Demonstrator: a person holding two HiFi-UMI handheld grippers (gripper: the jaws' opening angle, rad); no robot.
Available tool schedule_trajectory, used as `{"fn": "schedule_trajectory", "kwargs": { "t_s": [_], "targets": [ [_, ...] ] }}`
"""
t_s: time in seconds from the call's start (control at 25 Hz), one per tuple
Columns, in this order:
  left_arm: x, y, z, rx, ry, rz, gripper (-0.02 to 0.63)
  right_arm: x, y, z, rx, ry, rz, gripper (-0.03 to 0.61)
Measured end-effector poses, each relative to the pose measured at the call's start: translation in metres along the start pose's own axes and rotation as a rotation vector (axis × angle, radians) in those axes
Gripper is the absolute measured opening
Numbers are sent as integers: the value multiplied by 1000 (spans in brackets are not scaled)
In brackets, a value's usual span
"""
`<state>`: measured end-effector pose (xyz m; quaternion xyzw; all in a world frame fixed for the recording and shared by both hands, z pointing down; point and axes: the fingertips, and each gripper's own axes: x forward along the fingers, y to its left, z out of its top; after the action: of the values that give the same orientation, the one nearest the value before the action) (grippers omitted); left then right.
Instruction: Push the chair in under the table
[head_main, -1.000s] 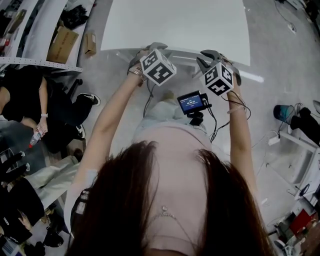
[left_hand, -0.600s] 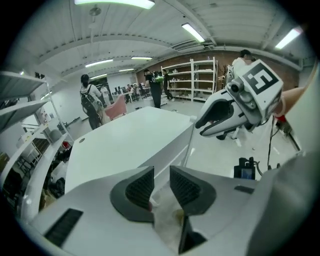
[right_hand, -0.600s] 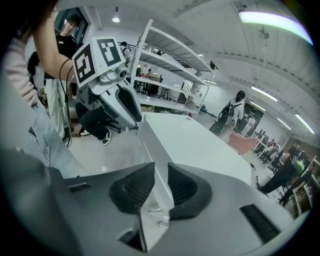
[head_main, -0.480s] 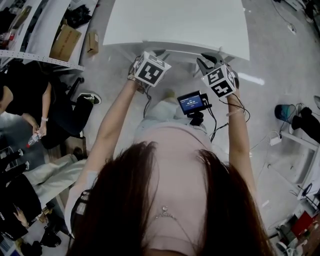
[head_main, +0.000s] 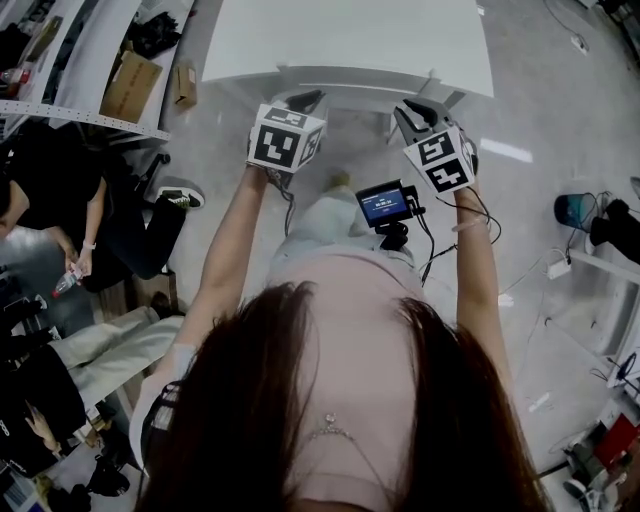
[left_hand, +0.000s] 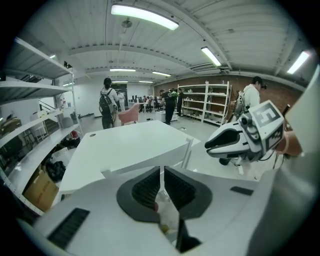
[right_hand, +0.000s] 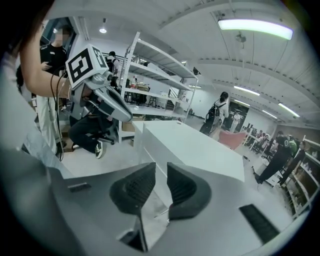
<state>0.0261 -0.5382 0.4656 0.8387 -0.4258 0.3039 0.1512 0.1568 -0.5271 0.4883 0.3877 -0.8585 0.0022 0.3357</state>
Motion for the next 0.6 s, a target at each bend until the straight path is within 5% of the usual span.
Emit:
{"fn": "schedule_trajectory", "kwargs": {
  "t_s": [0.36, 0.6],
  "targets": [
    [-34, -26, 0, -105, -105, 8, 8, -42, 19, -14, 51, -51, -19, 73],
    [-50, -52, -3, -107, -122, -16, 8, -62, 32, -20, 48, -64, -36, 57]
  ]
}}
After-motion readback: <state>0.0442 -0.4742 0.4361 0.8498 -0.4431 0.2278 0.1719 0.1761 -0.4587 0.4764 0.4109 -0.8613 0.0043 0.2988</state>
